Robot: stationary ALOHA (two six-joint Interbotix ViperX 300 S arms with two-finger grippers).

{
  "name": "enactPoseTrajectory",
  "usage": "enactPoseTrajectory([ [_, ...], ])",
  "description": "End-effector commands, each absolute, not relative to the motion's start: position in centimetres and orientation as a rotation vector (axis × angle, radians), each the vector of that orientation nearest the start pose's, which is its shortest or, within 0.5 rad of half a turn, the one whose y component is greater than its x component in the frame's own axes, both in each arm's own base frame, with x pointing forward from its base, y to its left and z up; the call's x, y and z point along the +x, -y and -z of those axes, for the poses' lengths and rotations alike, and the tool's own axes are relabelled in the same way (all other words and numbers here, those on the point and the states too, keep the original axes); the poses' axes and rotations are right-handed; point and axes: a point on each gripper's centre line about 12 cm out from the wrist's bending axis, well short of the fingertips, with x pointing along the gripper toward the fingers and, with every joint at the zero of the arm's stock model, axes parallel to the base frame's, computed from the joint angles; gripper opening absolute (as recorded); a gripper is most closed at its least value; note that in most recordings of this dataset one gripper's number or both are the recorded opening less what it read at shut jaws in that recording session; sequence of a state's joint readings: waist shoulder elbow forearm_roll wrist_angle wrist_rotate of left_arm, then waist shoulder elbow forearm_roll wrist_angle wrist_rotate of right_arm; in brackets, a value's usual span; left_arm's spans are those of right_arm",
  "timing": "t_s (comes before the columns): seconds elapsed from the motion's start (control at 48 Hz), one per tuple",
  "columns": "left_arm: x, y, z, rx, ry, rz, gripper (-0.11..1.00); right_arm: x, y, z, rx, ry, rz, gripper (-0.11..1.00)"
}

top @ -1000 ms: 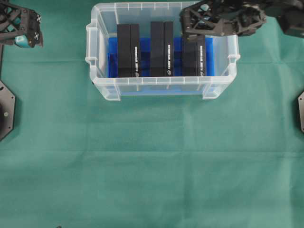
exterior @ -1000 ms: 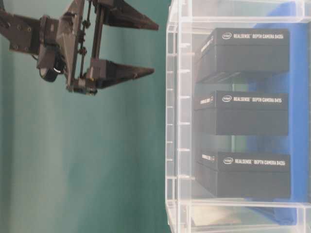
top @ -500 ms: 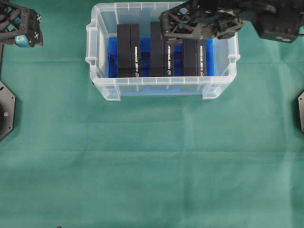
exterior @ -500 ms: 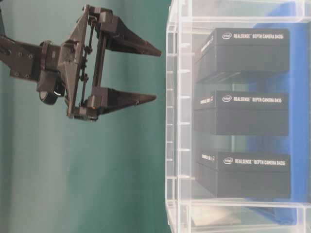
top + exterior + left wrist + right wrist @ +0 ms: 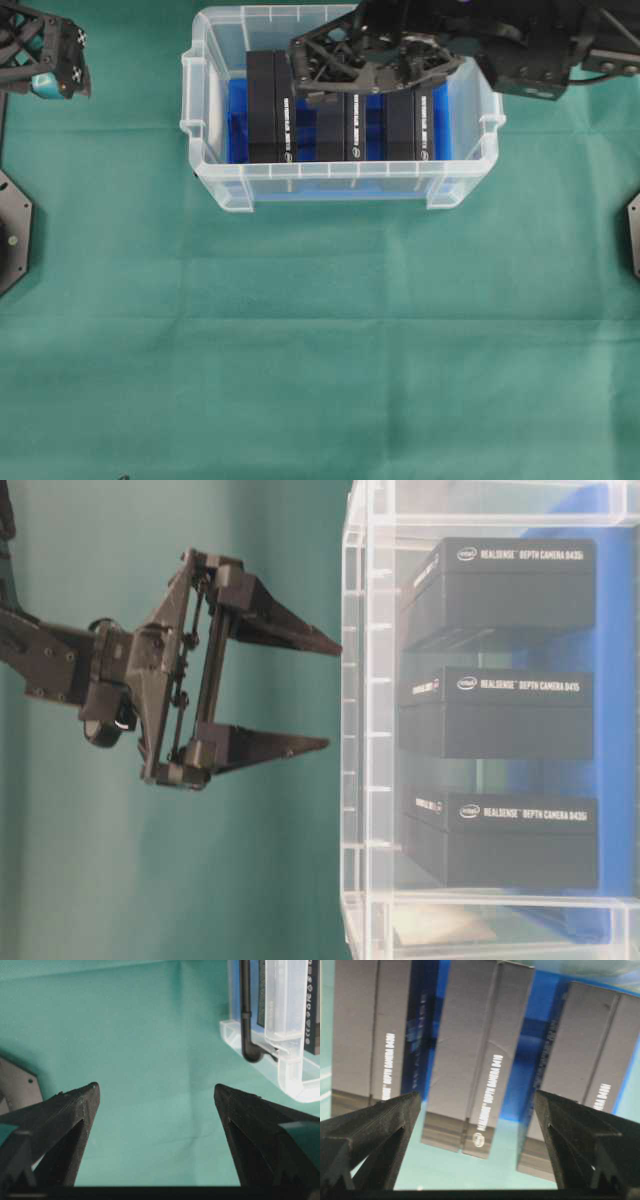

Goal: Take out the box from the case.
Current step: 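Lower the open right gripper around the middle black box pair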

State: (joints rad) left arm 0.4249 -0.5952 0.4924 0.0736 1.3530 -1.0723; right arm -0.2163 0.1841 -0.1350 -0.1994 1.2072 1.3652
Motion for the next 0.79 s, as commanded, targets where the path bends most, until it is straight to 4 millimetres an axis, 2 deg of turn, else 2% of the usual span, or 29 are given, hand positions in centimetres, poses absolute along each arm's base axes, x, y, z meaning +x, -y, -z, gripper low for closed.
enactPoseTrajectory([
  [0.0,19.42,-9.85,-33.51,-1.109,-0.882,-1.053,0.94,44.00,11.53,-30.24,1.123,-0.806,1.067,0.95],
  [0.771,19.28,-9.79,-33.53,-1.112,-0.880,-1.050,0.94,44.40,11.55,-29.61,1.135,-0.816,1.080,0.95],
])
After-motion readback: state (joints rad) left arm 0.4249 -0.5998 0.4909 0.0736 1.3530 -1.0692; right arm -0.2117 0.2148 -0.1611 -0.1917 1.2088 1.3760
